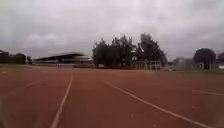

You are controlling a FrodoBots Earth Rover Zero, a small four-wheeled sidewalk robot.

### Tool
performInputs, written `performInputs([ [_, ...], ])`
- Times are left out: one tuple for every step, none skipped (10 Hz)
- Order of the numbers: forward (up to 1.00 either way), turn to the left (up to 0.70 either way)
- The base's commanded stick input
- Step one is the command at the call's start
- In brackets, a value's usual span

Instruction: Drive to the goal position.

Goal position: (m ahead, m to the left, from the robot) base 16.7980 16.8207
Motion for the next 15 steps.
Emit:
performInputs([
  [0.70, 0.00],
  [0.70, 0.00],
  [0.70, 0.00],
  [0.70, 0.00],
  [0.70, 0.00],
  [0.70, 0.00],
  [0.70, 0.00],
  [0.70, 0.00],
  [0.70, 0.00],
  [0.70, 0.00],
  [0.70, 0.00],
  [0.70, 0.00],
  [0.70, 0.00],
  [0.70, 0.23],
  [0.70, 0.31],
])
